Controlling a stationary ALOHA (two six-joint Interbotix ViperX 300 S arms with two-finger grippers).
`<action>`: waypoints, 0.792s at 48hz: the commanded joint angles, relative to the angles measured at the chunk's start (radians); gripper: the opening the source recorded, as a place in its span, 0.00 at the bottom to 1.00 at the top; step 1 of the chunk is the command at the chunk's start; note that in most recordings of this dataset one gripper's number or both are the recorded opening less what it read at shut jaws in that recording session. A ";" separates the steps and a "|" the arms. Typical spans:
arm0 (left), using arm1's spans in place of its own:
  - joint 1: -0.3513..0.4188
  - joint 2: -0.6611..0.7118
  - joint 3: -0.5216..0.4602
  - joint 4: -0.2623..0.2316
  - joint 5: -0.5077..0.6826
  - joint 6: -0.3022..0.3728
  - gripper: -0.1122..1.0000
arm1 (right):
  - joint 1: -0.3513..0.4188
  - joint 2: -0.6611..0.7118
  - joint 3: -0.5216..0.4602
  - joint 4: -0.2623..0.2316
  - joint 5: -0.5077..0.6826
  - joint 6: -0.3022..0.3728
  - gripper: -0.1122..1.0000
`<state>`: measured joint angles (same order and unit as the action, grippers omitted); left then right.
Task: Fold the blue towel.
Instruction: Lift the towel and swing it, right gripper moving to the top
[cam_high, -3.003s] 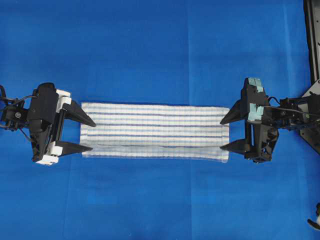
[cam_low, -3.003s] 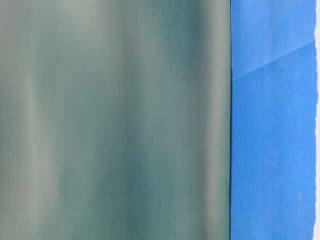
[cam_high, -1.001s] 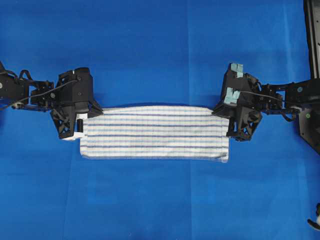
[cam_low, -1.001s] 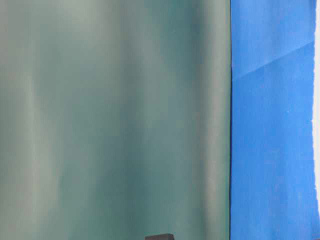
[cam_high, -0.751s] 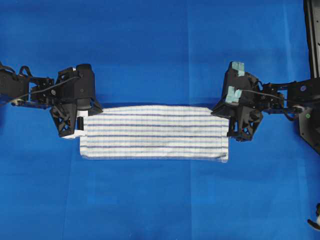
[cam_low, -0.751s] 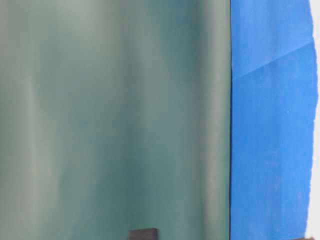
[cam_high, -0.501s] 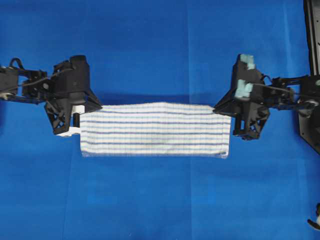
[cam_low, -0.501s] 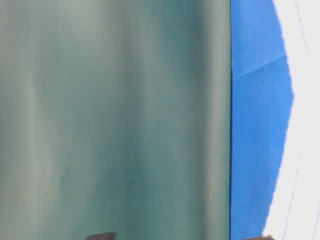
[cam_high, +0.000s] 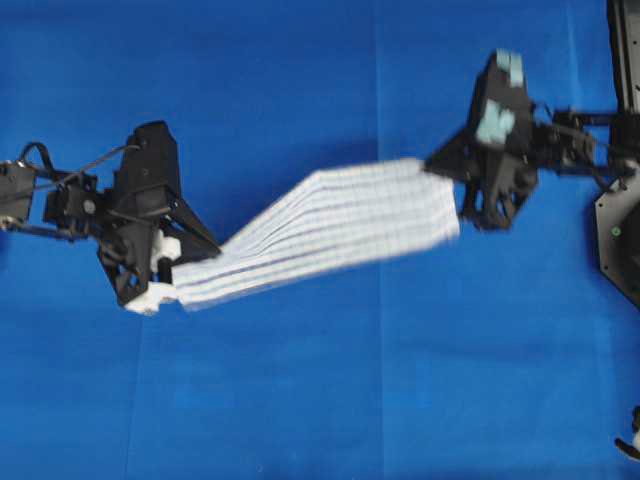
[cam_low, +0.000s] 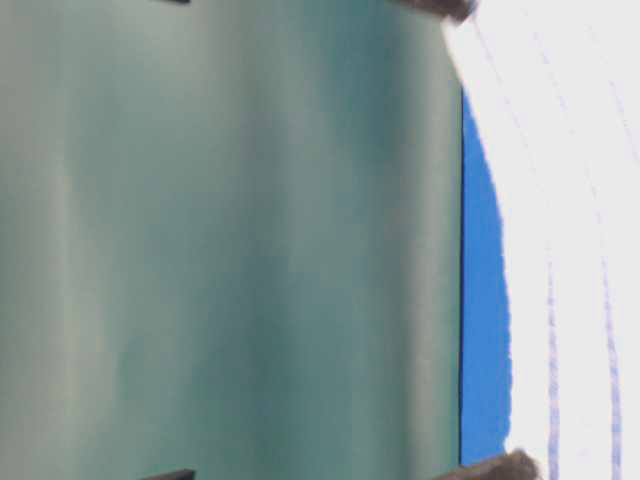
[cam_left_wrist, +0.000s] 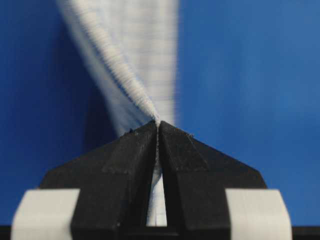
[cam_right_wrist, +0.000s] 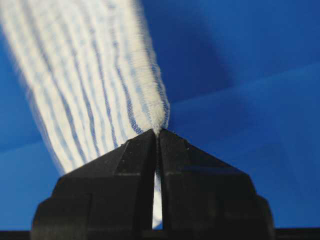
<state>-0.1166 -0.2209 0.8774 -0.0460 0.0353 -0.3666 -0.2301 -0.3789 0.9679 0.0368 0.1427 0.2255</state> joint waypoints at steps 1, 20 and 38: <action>-0.026 0.008 -0.044 -0.002 -0.049 -0.037 0.13 | -0.061 0.012 -0.057 -0.041 0.008 -0.002 0.12; -0.057 0.209 -0.307 -0.002 -0.147 -0.075 0.13 | -0.173 0.155 -0.255 -0.178 0.009 -0.002 0.12; -0.055 0.385 -0.552 0.003 -0.150 -0.067 0.13 | -0.206 0.204 -0.348 -0.259 0.012 -0.002 0.12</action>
<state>-0.1672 0.1595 0.3881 -0.0460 -0.1028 -0.4372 -0.4203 -0.1641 0.6458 -0.2148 0.1595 0.2240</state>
